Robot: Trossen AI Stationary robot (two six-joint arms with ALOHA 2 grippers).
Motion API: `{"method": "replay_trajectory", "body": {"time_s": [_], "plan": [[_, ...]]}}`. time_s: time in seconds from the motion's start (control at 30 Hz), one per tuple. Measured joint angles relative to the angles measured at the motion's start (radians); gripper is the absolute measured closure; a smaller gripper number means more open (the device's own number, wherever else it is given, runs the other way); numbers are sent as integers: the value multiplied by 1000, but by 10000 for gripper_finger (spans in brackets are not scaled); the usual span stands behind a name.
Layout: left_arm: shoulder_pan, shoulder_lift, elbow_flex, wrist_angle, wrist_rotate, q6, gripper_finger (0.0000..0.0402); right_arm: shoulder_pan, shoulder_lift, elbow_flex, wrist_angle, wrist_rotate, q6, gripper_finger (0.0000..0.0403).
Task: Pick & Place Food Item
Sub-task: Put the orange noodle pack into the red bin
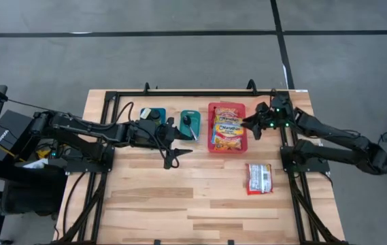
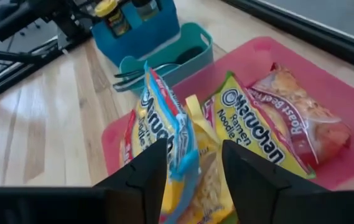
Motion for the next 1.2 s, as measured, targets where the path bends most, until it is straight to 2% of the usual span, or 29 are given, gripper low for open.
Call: {"method": "replay_trajectory", "body": {"time_s": [0.33, 0.73, 0.87, 1.03, 1.2], "plan": [[0, -1, 0, 1, 0, 0, 192, 10, -108, 133, -382, -1, 45, 270], [0, -1, 0, 8, 0, 0, 192, 40, -309, 153, -807, -8, 248, 272], [0, -1, 0, 8, 0, 0, 192, 109, -415, 153, -845, -9, 321, 272], [0, -1, 0, 8, 0, 0, 192, 200, -546, 153, -785, -6, 410, 272], [0, -1, 0, 8, 0, 0, 192, 273, -604, 153, -737, 30, 470, 272]]}}
